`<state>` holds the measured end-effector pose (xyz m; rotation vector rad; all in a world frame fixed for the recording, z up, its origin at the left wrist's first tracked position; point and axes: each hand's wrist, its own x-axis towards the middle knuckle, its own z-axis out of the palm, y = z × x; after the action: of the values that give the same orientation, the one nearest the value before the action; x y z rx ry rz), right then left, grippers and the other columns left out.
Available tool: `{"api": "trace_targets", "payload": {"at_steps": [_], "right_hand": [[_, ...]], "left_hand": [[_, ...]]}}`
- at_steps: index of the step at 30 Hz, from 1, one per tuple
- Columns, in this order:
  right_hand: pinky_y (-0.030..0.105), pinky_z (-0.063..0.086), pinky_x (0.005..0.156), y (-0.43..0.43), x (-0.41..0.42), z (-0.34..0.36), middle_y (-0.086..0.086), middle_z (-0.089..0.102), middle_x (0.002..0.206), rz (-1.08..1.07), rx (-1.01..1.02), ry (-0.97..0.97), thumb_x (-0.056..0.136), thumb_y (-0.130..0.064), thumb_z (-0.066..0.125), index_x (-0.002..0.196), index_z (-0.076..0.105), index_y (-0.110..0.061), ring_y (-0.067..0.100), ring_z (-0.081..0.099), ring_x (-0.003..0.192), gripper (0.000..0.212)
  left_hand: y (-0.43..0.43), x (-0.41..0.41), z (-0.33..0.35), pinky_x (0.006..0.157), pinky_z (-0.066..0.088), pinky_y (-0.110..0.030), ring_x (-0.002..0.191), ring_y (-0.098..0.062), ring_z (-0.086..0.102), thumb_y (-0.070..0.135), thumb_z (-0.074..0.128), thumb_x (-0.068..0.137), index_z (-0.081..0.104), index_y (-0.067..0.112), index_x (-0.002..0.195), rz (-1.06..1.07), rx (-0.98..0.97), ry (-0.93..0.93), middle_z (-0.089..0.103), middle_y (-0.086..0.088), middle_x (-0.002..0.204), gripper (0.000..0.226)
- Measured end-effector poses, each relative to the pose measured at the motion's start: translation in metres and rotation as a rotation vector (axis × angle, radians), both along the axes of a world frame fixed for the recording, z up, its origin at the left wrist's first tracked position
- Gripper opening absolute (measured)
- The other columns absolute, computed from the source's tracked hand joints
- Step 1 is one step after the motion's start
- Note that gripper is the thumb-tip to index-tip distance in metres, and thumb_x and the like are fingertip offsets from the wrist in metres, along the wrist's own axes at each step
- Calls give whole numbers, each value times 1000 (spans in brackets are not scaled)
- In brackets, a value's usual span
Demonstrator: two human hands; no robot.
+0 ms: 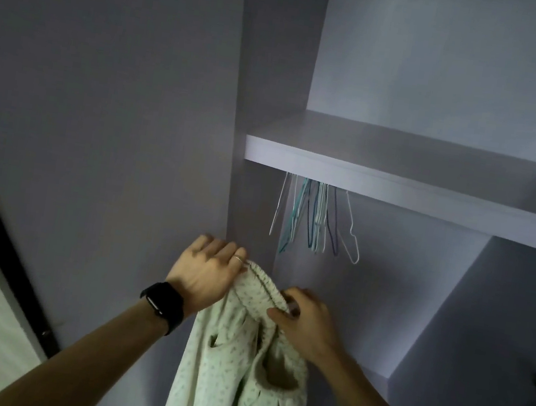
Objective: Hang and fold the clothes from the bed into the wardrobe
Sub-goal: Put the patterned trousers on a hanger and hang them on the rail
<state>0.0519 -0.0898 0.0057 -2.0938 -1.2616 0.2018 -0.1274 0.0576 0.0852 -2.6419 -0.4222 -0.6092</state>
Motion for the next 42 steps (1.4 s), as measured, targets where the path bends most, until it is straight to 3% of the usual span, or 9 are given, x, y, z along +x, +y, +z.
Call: {"api": "trace_targets", "payload": {"at_steps": [5,15,19,23,28,33,35,39,42], "right_hand": [[35,41,104,8,63,20,8,56,135,-149,-27,-90,90,-45,69,133,57,-18,29,49,127,52],[52,30,114,71,214,-14,19,24,161,-469,-138,30,101,-48,47,159,5,-10,43,22,144,82],[53,37,110,95,227,-33,26,36,153,-538,-29,41,104,-42,40,155,18,-1,46,36,137,69],[44,45,98,111,228,-43,31,55,134,-563,95,81,106,-34,37,138,44,4,47,54,120,50],[44,47,97,109,225,-25,32,60,125,-565,215,80,106,-26,36,122,59,8,47,57,114,44],[41,46,84,80,214,13,33,59,122,-631,275,24,106,-22,35,123,53,7,48,58,110,38],[38,43,76,62,209,21,30,61,118,-605,266,38,102,-15,40,118,53,2,46,60,104,27],[40,49,82,19,194,23,26,63,114,-591,207,98,95,-7,45,115,57,-7,44,61,101,23],[36,46,81,-6,180,31,25,64,115,-602,185,147,94,-6,46,115,58,-9,43,61,102,25]], "left_hand": [[22,5,-9,101,25,-81,135,-55,38,10,27,92,70,-1,96,182,228,63,54,-27,139,45],[74,5,-47,109,-4,-77,140,-61,22,8,30,91,68,-6,108,355,343,-123,35,-32,152,45],[73,8,-54,106,-6,-77,143,-59,14,17,20,94,66,-4,115,431,452,-108,28,-29,156,55],[80,5,-68,106,-15,-77,145,-56,-14,25,4,100,47,10,142,602,566,68,-2,-24,164,62],[75,-6,-71,107,13,-80,140,-60,24,17,23,96,67,-3,115,430,454,-19,37,-29,152,52],[59,-9,-64,103,22,-81,134,-62,32,11,28,92,69,-8,106,442,283,4,48,-33,142,48],[44,-4,-56,105,16,-81,137,-61,28,11,21,91,67,-6,115,493,281,79,50,-30,142,55],[24,12,-42,111,-20,-68,152,-39,4,15,0,91,24,14,153,643,-33,191,40,-3,156,66],[4,19,-31,116,19,-57,128,-30,50,20,27,100,32,23,138,560,-355,-26,64,-2,127,38]]}}
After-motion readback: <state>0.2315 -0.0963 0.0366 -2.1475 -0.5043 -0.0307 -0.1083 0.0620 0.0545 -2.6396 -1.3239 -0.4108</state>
